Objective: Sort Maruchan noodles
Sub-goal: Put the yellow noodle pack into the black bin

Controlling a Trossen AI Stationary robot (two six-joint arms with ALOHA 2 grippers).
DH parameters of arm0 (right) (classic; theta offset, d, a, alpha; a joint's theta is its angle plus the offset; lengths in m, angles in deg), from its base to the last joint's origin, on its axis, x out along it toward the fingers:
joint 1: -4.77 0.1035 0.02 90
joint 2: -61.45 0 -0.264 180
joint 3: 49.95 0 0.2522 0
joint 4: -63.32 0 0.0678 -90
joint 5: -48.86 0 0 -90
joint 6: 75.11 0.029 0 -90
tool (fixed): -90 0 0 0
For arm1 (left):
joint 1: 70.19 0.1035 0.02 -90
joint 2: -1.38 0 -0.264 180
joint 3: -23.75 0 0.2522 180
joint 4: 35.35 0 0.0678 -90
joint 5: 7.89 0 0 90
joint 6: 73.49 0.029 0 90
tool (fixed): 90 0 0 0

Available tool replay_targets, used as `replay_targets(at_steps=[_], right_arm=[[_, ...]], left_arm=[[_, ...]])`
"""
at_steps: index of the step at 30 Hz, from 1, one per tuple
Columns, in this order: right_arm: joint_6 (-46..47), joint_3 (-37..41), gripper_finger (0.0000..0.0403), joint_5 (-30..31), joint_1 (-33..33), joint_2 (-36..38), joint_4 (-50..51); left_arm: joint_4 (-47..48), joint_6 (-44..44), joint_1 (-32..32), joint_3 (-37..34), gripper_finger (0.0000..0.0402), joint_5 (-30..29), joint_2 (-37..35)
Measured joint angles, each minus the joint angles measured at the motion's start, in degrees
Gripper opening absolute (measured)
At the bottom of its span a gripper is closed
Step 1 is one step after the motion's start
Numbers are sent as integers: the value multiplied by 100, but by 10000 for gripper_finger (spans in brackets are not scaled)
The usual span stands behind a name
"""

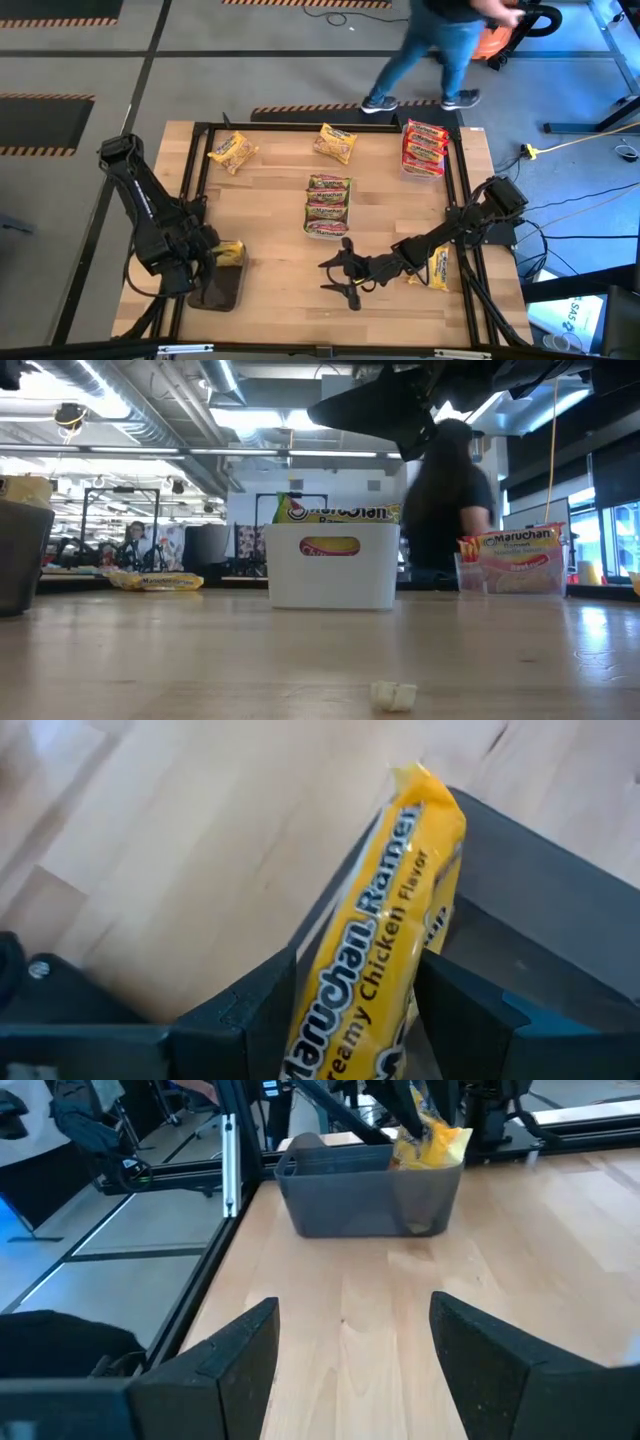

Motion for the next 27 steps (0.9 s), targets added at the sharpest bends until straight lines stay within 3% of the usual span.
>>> replay_targets(at_steps=[9,15,20,27], right_arm=[[-2,0,237,155,-3,0,11],[25,4,237,127,-1,278,427],[573,2,237,118,7,1070,2135],[2431,2,237,-46,325,2036,4973]], left_arm=[[240,164,264,353,194,-463,0],[2,328,401,680,194,-1253,0],[-1030,944,409,682,194,-2004,34],[-2997,2989,590,682,194,-2479,298]])
